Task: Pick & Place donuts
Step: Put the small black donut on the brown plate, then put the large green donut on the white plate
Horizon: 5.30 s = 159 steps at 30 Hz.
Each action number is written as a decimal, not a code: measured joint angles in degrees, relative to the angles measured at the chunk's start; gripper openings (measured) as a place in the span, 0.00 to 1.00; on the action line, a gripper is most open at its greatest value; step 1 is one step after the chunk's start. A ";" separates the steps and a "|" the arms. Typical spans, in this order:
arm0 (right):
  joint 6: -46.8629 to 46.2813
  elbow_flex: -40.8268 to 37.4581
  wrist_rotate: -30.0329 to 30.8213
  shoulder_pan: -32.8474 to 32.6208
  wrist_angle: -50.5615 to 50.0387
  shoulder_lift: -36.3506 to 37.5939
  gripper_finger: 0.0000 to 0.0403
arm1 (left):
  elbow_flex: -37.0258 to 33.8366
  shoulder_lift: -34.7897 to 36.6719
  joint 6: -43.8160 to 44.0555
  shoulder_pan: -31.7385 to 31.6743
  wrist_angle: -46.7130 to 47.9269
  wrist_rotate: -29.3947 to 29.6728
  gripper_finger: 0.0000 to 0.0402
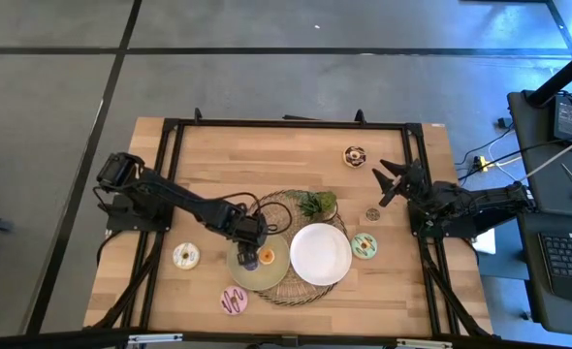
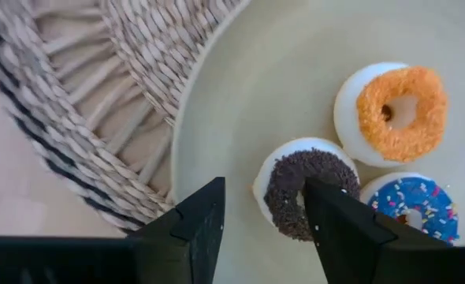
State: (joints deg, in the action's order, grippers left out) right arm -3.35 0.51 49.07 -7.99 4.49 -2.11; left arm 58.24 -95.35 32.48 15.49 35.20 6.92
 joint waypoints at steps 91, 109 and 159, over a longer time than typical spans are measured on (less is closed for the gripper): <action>-43.56 32.13 -48.92 -11.50 -39.17 -74.51 0.38 | -15.63 19.84 -17.37 -12.73 -50.20 -11.97 0.40; -44.12 52.76 -38.74 -10.93 -60.30 -74.55 0.07 | -15.63 19.84 -16.63 -11.68 -50.16 -11.48 0.40; -36.56 54.05 -38.19 -9.88 -27.93 -92.70 0.40 | -15.61 19.82 -16.63 -10.20 -44.74 -15.59 0.40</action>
State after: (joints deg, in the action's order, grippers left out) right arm -39.91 54.57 10.88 -17.87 -23.45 -94.81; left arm 42.63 -75.53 15.86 5.30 -9.54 -8.67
